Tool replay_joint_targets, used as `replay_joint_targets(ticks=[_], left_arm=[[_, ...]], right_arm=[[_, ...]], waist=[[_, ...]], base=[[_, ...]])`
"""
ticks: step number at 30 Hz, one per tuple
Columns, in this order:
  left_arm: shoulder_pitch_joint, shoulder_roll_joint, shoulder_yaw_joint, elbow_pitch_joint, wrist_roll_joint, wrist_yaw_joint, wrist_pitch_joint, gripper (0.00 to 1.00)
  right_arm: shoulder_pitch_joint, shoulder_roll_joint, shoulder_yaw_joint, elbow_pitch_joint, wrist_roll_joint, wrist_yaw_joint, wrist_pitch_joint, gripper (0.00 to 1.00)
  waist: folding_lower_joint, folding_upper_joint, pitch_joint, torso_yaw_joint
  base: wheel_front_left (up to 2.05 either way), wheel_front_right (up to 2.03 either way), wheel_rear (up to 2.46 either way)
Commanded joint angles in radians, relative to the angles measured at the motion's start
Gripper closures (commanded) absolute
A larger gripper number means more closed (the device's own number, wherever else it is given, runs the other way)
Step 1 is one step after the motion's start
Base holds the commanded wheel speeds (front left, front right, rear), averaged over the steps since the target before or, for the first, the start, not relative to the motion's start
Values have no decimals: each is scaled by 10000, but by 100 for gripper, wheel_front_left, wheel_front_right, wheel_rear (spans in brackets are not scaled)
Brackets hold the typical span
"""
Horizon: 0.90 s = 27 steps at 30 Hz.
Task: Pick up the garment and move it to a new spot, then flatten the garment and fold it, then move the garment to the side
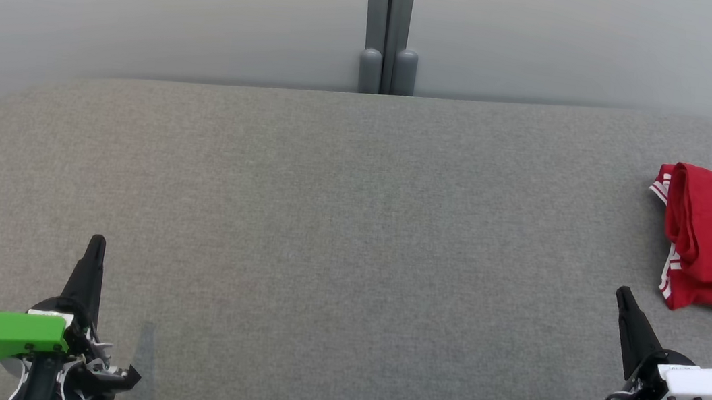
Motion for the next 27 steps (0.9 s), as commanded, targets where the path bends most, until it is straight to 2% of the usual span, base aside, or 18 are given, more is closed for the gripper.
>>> replay_joint_targets(ticks=[1, 27], left_arm=[[-139, 66, 18, -29, -34, -33, 31, 100], [-139, 66, 16, -29, -35, -33, 31, 100]], right_arm=[[-67, -53, -18, -37, 19, 0, 35, 100], [-67, -53, -18, -37, 19, 0, 35, 100]], waist=[[0, 0, 0, 0], [0, 0, 0, 0]], base=[[0, 0, 0], [0, 0, 0]])
